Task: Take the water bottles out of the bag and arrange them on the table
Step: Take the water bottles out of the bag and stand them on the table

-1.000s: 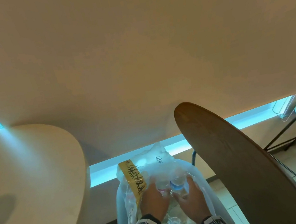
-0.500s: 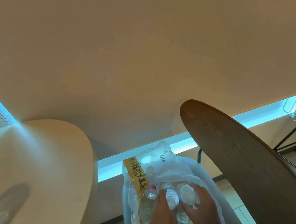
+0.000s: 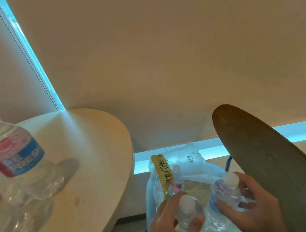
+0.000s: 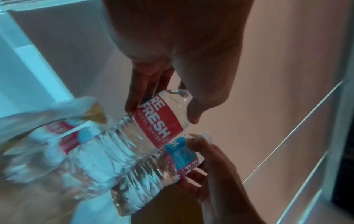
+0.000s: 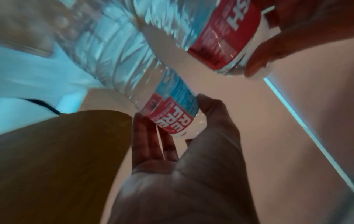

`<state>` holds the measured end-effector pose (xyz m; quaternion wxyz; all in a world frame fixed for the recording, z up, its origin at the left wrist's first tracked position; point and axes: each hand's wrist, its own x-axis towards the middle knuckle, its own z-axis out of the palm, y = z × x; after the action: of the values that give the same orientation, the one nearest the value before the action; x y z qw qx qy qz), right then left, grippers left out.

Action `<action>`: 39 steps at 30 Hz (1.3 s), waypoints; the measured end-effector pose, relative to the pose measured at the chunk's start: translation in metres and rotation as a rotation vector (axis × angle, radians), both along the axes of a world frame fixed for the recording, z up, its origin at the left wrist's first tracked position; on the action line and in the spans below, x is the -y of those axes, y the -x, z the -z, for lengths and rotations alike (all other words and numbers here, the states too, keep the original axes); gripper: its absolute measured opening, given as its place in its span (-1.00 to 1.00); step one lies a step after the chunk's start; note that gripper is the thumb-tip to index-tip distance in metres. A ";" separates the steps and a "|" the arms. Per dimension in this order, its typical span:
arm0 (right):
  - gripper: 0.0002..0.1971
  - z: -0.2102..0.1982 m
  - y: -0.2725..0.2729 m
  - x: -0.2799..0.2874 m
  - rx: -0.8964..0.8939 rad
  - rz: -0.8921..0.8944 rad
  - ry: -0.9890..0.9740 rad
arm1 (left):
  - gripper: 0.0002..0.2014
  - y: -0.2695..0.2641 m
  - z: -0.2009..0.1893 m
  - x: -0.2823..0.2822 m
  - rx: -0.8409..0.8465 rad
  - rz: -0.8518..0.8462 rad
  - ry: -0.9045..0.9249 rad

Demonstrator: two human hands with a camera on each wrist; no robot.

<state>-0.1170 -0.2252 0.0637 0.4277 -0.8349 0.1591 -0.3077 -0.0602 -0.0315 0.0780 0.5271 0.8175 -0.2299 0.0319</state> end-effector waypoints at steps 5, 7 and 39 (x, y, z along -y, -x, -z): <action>-0.45 -0.114 -0.015 -0.033 0.140 -0.173 0.049 | -0.48 0.012 -0.091 -0.039 0.108 -0.006 0.072; -0.42 -0.147 -0.027 -0.043 0.208 -0.243 0.067 | -0.51 0.013 -0.123 -0.055 0.172 -0.028 0.075; -0.46 -0.206 -0.178 -0.180 0.218 -0.624 0.116 | -0.48 -0.026 -0.209 -0.149 0.273 -0.495 -0.304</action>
<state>0.0607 -0.0449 0.2696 0.4674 -0.8286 -0.1688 -0.2578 -0.0343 0.1177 0.2865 0.3392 0.9062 -0.0947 0.2338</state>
